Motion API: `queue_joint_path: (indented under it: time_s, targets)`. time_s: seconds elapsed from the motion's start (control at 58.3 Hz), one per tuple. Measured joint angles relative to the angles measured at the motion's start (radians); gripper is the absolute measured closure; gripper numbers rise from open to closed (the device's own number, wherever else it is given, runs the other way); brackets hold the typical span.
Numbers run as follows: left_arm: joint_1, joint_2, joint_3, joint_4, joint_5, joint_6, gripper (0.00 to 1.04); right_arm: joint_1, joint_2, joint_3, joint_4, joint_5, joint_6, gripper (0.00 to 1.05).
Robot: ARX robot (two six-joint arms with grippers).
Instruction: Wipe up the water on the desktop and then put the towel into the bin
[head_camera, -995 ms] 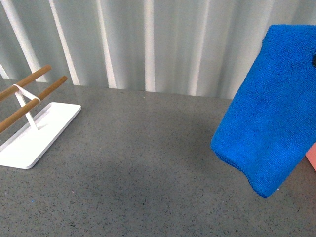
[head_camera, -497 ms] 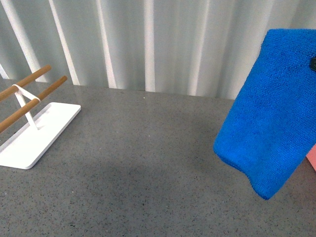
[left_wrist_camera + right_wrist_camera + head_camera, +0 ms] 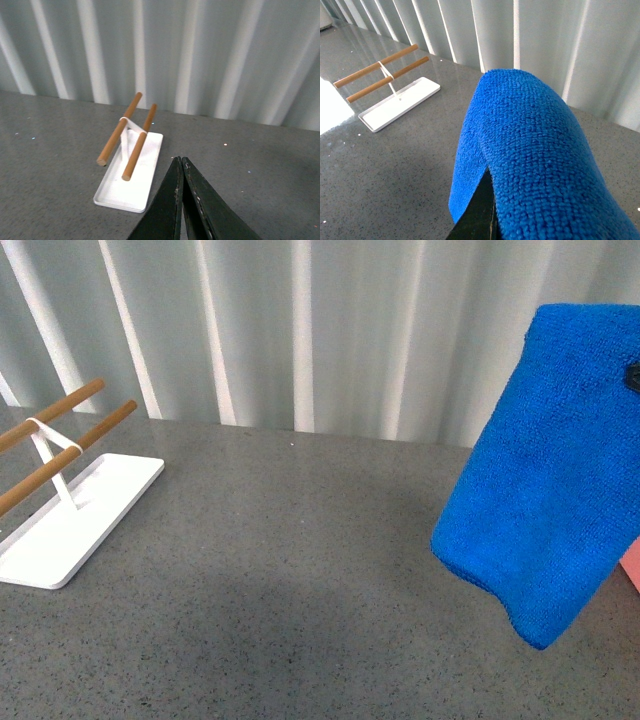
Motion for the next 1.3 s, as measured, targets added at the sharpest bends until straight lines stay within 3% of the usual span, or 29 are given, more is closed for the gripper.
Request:
queue_joint_path:
  time_s: [0.171, 1.097, 1.2, 1.303]
  targets:
    - [-0.040, -0.072, -0.035, -0.035, -0.016, 0.000, 1.01, 0.003, -0.003, 0.000, -0.008, 0.004, 0.000, 1.01]
    - [-0.041, -0.355, -0.088, -0.235, -0.019, 0.001, 1.01, 0.038, -0.007, 0.000, -0.024, 0.043, -0.009, 1.01]
    - [-0.041, -0.485, -0.087, -0.399, -0.019, 0.002, 1.01, 0.045, -0.002, 0.002, -0.037, 0.059, -0.014, 1.01]
    - [-0.041, -0.526, -0.088, -0.409, -0.019, 0.002, 1.01, 0.054, 0.004, 0.008, -0.037, 0.063, -0.013, 1.01]
